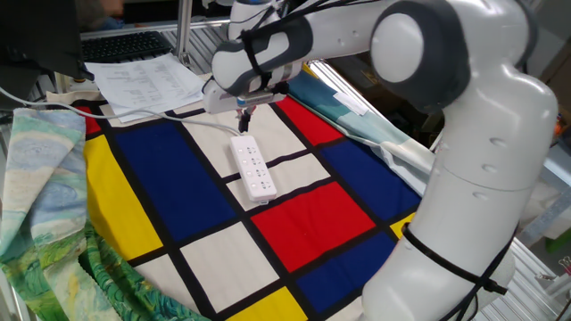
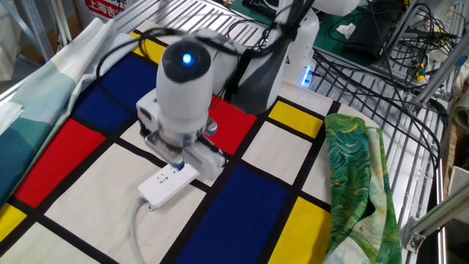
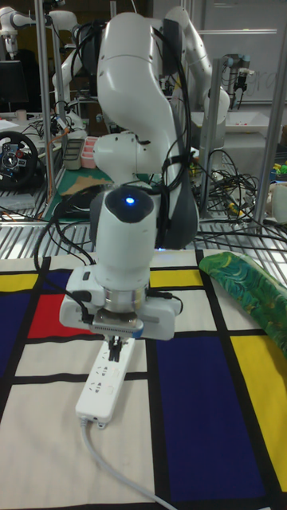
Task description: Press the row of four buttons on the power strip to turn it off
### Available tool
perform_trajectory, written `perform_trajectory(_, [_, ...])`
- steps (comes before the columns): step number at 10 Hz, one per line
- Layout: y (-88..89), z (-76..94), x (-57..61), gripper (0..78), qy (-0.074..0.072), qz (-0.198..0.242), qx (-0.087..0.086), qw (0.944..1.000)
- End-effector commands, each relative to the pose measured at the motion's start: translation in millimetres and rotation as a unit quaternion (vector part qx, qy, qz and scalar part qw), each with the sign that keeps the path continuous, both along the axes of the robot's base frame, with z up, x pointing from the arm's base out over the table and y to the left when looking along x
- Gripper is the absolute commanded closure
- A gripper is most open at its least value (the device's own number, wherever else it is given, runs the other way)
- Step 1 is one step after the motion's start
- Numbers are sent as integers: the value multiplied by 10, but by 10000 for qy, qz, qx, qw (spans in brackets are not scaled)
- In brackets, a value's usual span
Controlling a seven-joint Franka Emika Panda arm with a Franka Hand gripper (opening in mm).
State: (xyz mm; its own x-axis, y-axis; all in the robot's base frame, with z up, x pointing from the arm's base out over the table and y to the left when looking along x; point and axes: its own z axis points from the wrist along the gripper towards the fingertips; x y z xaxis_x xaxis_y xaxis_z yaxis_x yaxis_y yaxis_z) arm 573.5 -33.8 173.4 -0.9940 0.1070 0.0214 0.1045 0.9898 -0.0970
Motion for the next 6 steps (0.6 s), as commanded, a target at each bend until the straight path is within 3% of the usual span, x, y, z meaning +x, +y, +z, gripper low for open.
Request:
perform_trajectory(1, [-107, -116, 136, 776, 115, 342, -518, 9980])
perform_trajectory(3, [-112, -132, 130, 776, 314, 298, -713, 9965])
perform_trajectory(6, [-36, -255, 112, 776, 460, 32, -927, 9946])
